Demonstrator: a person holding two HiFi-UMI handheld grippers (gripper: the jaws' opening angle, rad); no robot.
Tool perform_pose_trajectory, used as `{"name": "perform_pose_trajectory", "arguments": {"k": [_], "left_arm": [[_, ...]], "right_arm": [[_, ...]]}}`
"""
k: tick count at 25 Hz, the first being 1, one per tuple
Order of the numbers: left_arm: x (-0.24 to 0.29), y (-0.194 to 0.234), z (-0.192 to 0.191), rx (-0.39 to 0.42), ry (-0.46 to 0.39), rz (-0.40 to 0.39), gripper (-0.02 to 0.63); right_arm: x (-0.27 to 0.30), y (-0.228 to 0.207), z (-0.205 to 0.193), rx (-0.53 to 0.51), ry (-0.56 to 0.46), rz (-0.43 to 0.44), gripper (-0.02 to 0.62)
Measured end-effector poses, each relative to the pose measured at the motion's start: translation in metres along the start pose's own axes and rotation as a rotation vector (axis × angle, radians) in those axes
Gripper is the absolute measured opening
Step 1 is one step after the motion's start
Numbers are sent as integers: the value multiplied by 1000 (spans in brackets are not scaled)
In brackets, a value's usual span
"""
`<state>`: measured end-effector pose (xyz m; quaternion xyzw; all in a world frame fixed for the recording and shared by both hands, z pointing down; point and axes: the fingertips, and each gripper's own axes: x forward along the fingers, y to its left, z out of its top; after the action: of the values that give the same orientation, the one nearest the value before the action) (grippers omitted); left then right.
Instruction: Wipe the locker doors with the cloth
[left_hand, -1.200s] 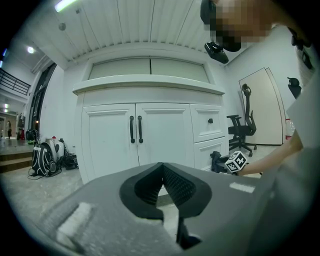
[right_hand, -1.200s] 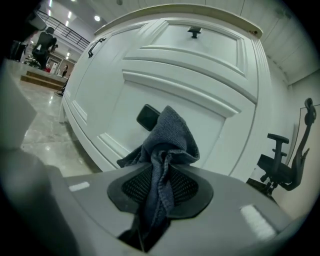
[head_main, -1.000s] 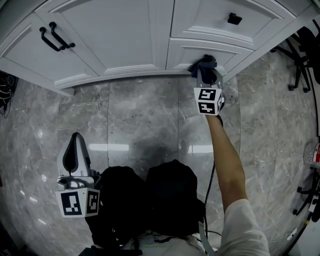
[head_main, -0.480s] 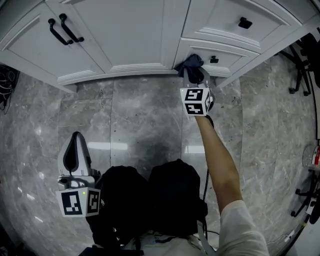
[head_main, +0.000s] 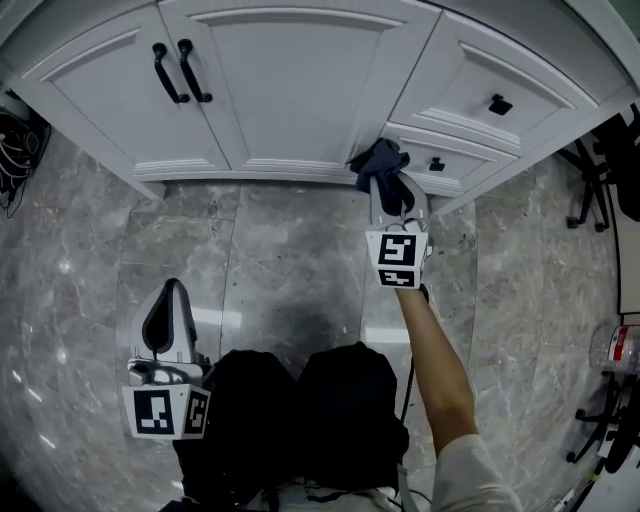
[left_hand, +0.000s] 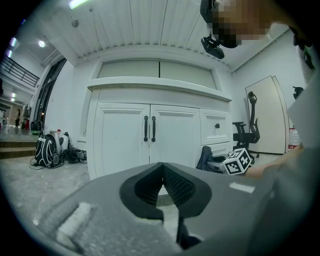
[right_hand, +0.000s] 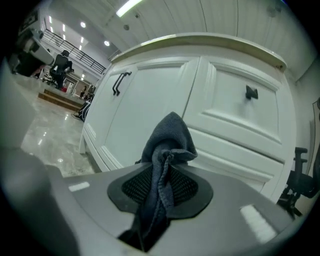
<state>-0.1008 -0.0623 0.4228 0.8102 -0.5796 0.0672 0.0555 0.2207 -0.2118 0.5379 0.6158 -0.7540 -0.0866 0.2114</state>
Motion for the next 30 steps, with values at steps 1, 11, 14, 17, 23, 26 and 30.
{"name": "perform_pose_trajectory", "arguments": {"k": [1, 11, 14, 17, 23, 26, 30], "left_arm": [[-1, 1, 0, -6, -2, -3, 2], [-24, 28, -2, -73, -16, 5, 2], [-34, 41, -1, -77, -26, 9, 2], [-45, 58, 1, -76, -35, 29, 2], [-58, 83, 1, -83, -39, 64, 2], [-58, 86, 1, -88, -42, 65, 2], [-56, 85, 0, -90, -42, 66, 2]], "right_arm": [[-3, 5, 16, -10, -25, 9, 92], [14, 65, 211, -150, -281, 105, 94], [32, 84, 261, -157, -323, 117, 95], [47, 97, 299, -184, -346, 107, 94], [73, 100, 319, -225, -287, 84, 95], [70, 93, 314, -264, -291, 70, 95], [61, 68, 303, -286, -288, 39, 95]]}}
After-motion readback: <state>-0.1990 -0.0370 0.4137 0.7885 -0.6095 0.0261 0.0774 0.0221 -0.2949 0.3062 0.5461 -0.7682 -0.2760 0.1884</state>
